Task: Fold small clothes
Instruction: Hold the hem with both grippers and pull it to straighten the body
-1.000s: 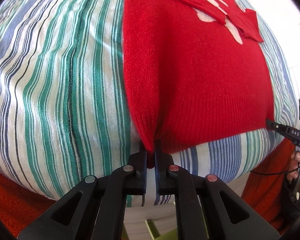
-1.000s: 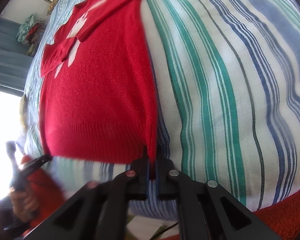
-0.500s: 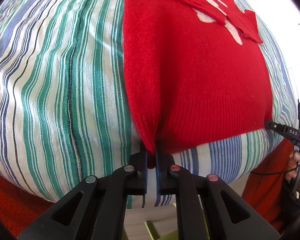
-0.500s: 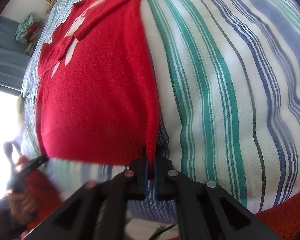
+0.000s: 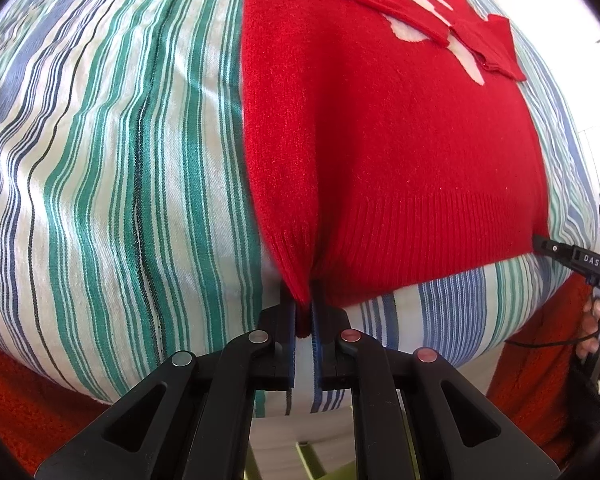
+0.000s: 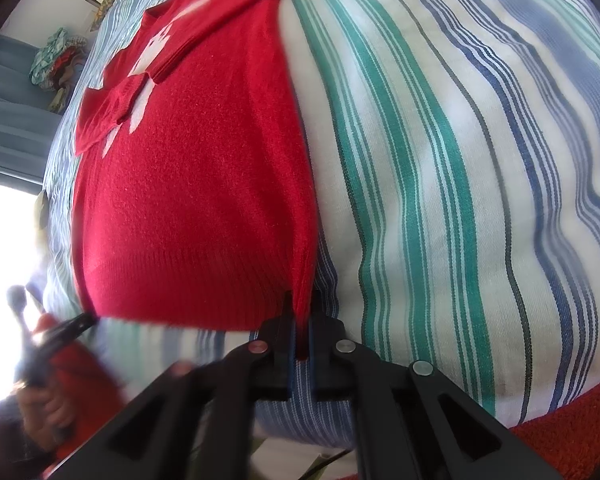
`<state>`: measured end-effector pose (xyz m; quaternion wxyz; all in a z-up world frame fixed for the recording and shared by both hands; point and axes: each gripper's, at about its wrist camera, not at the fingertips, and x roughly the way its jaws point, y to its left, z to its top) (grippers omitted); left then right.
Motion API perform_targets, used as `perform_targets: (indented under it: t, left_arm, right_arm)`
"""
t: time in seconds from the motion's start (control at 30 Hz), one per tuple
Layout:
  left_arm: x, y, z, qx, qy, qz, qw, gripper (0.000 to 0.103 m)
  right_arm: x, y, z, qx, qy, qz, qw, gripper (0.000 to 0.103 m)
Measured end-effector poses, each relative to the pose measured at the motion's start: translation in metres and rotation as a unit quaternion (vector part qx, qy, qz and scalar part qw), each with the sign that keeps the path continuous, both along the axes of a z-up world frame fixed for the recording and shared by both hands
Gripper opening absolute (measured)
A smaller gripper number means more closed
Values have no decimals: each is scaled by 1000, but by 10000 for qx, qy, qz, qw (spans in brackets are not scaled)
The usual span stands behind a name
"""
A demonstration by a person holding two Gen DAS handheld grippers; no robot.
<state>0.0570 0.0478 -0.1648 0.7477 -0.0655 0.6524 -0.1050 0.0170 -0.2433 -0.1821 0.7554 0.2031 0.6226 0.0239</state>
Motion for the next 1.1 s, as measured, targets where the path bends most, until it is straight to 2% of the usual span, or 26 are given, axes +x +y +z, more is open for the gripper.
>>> perform_targets:
  t: [0.23, 0.93, 1.1]
  left_arm:
    - [2, -9, 1, 153, -33, -78, 9998, 8]
    - [2, -23, 7, 297, -53, -129, 9995, 9]
    - [-2, -23, 13, 285, 7, -107, 9995, 14]
  right_arm:
    - [-1, -1, 0, 18, -1, -13, 10000, 2]
    - [-6, -14, 3, 315, 18, -185, 9993, 3]
    - [-8, -14, 7, 293, 33, -170, 9994, 5]
